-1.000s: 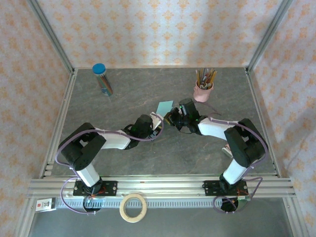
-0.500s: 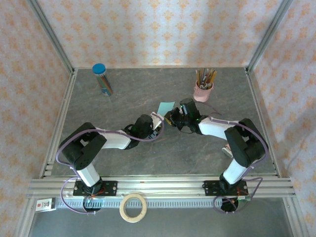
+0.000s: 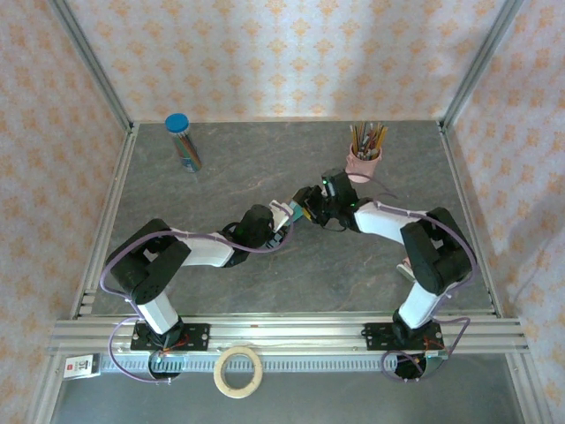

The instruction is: Fold a paper plane with a square sheet of paper (pick it up from the middle)

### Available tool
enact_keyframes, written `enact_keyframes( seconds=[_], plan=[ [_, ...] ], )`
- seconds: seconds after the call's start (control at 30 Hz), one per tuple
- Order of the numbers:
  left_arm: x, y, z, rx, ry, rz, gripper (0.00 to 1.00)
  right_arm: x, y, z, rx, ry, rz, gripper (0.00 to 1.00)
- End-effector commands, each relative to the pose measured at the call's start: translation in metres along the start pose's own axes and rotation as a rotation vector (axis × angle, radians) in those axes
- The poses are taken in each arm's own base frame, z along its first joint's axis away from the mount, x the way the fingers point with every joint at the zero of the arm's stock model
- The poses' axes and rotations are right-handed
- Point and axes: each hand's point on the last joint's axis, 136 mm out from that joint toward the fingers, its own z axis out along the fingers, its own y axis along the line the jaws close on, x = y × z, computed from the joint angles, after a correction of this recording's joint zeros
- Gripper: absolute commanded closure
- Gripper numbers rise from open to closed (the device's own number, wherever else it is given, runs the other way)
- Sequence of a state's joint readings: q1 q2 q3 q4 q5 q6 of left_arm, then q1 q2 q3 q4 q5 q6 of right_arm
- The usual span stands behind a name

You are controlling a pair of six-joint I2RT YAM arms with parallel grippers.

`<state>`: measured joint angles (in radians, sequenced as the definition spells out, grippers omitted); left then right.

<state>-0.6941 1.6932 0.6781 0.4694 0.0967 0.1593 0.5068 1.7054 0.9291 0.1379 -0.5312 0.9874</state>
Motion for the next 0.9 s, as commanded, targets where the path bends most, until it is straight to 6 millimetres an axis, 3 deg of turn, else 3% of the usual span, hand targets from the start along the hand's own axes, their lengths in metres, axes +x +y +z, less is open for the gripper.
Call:
enact_keyframes(
  seconds=[0.0,0.4,0.53,0.87],
  plan=[
    [0.002,-0.009,0.005,0.033,-0.003,0.006,0.91,-0.006,-0.005,0.001,0.042,-0.013,-0.031,0.52],
    [0.005,-0.023,0.004,0.135,0.005,-0.141,0.98,-0.047,-0.010,-0.046,0.067,-0.248,-0.112,0.31],
    [0.004,-0.025,0.003,0.193,0.003,-0.205,0.99,-0.048,-0.016,-0.054,0.067,-0.277,-0.136,0.29],
    [-0.003,-0.026,-0.002,0.352,0.013,-0.407,1.00,-0.038,-0.031,-0.053,0.057,-0.262,-0.183,0.27]
  ],
)
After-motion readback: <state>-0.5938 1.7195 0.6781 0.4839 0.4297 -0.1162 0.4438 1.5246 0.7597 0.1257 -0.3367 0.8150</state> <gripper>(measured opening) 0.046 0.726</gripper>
